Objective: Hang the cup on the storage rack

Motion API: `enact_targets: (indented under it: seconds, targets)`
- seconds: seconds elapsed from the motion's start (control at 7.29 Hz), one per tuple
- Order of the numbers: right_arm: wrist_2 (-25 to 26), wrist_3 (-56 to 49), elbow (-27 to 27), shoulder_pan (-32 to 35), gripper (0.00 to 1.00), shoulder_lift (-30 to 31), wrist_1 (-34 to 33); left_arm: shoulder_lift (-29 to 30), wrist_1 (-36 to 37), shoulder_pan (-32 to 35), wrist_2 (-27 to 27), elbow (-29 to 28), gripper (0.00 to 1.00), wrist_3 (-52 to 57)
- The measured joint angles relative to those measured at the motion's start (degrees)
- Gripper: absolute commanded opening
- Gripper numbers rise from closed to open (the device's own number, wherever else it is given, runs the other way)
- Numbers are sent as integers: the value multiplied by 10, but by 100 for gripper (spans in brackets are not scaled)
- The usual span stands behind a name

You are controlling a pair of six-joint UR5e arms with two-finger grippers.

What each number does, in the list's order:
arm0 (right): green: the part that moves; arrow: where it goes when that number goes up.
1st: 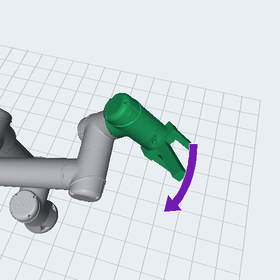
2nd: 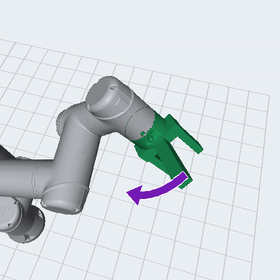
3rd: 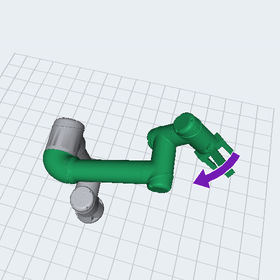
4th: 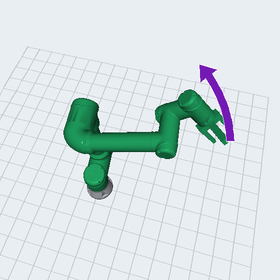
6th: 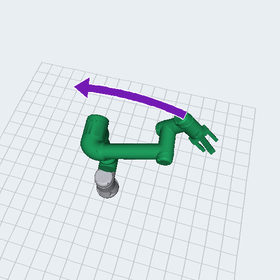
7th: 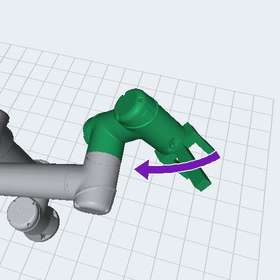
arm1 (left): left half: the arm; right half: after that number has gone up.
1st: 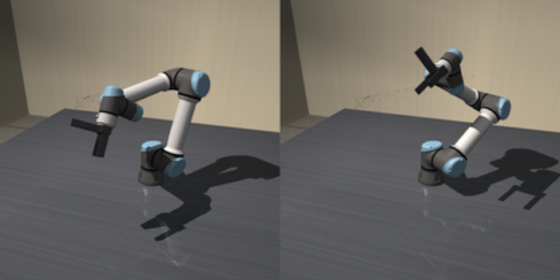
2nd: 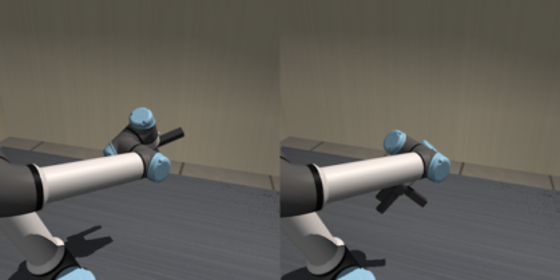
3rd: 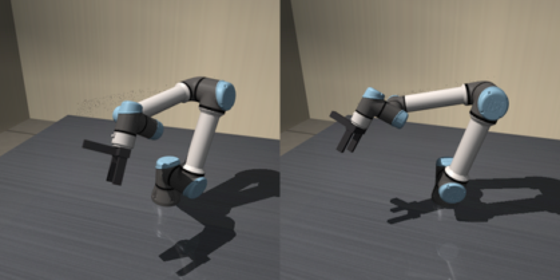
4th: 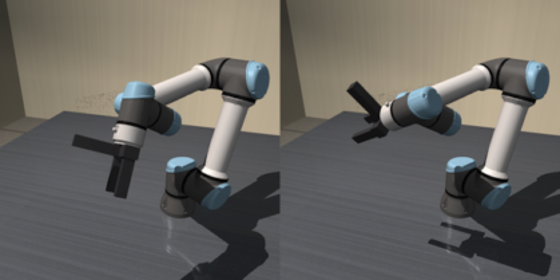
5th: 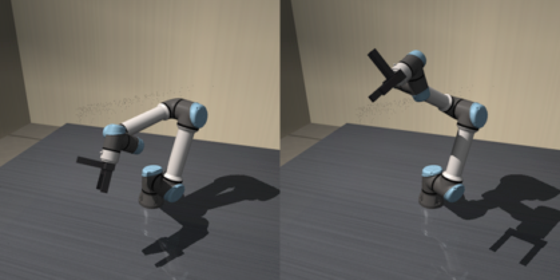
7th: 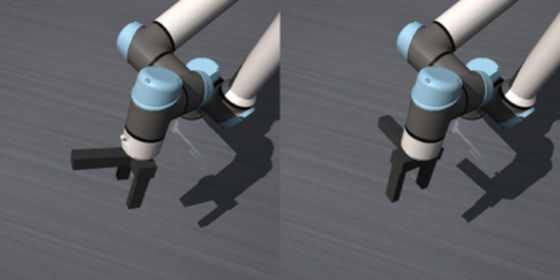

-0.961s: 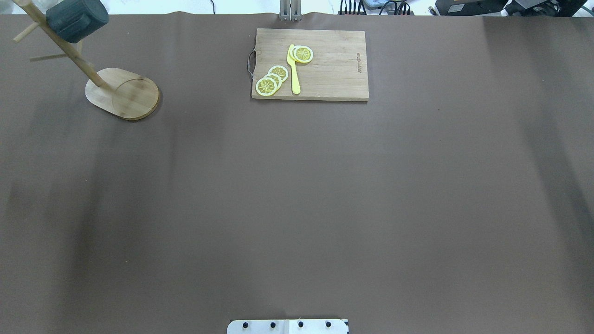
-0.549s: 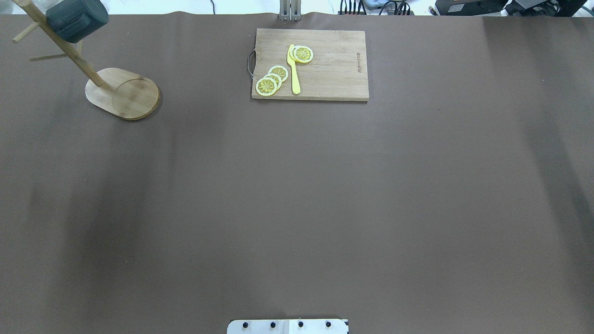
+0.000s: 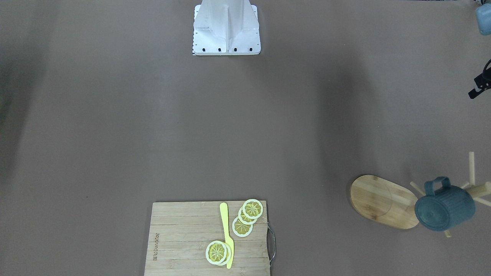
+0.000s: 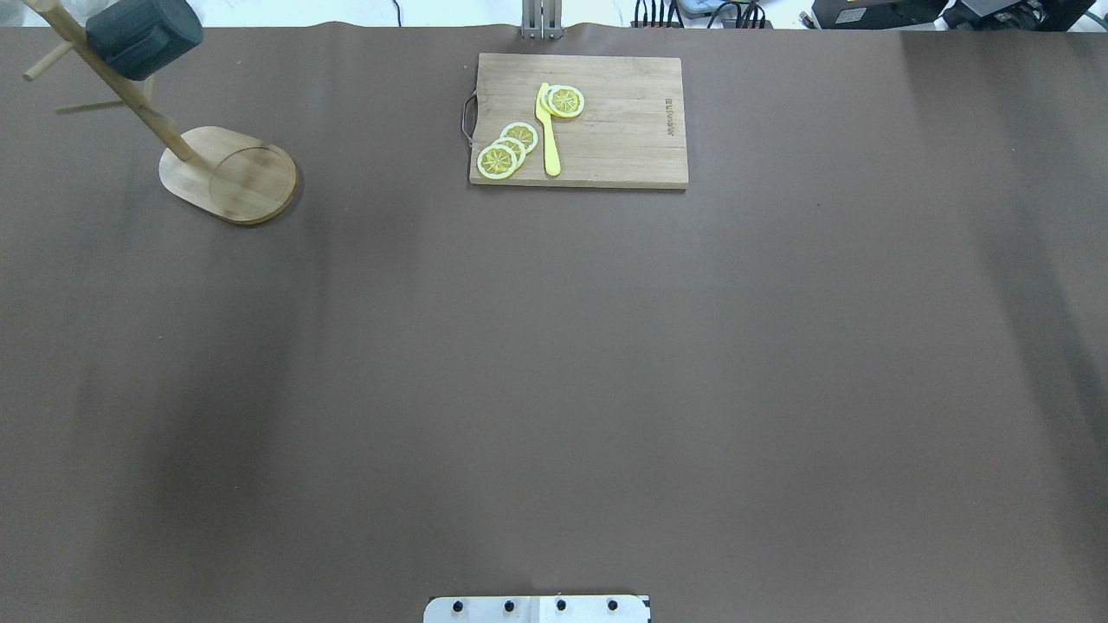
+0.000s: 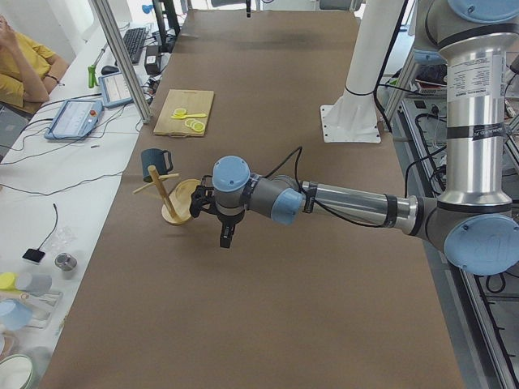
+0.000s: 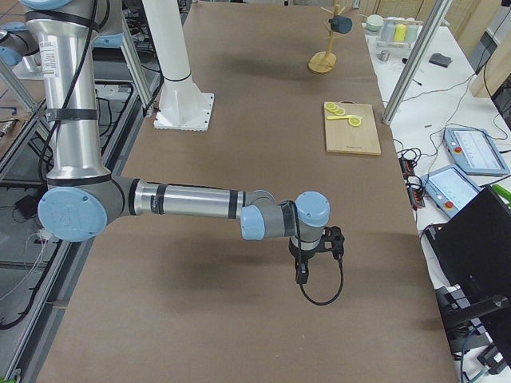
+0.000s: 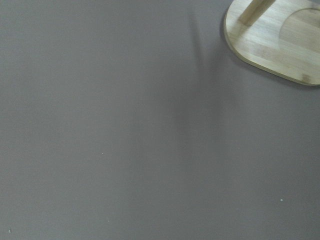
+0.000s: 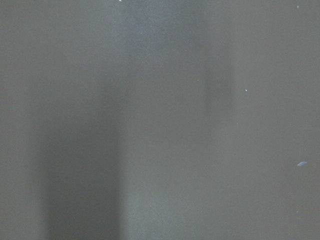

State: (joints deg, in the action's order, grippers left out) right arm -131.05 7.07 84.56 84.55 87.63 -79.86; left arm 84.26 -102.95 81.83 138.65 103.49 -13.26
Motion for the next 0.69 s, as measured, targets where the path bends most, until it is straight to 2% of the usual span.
enact_targets:
  seconds: [0.69]
  targets:
    - [-7, -1, 15, 5, 100, 2, 0, -2, -3, 0, -4, 6, 98, 2]
